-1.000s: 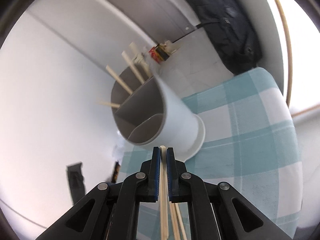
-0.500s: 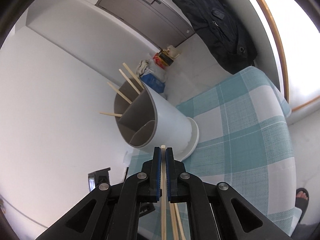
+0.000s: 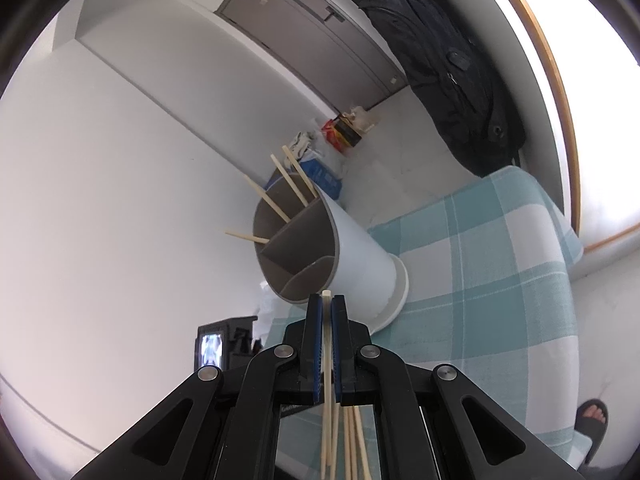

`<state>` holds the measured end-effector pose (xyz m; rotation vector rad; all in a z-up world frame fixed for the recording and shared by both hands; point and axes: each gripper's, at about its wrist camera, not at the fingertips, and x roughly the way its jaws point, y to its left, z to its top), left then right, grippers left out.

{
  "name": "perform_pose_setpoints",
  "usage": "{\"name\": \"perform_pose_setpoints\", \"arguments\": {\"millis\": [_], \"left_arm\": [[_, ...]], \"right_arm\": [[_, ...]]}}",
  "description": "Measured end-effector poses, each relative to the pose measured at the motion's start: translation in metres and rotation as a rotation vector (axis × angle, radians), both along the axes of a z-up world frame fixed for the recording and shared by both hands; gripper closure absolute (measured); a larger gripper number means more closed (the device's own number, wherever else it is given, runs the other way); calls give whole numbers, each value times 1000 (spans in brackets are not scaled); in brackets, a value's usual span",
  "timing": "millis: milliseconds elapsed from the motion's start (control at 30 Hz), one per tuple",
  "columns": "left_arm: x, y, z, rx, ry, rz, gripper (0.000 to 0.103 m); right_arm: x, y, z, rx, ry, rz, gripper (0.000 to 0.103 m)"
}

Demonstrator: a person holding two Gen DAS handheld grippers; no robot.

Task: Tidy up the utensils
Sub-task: 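Close the right gripper on a chopstick while the left gripper closes on another, then lift both held chopsticks up over the utensil holder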

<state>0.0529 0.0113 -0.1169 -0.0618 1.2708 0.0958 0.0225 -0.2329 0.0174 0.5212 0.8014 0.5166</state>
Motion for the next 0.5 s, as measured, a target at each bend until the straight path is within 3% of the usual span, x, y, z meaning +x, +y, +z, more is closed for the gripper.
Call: {"name": "perform_pose_setpoints", "arguments": {"millis": [133, 200, 367, 500], "left_arm": [[6, 0, 1, -24, -22, 0, 49], [7, -2, 2, -5, -42, -6, 66], [12, -1, 1, -37, -55, 4, 94], [13, 6, 1, -80, -69, 35, 100]], "right_arm": [[1, -2, -2, 2, 10, -5, 99], [1, -3, -2, 3, 14, -7, 99], [2, -3, 0, -6, 2, -9, 99], [5, -3, -3, -4, 10, -18, 99]]}}
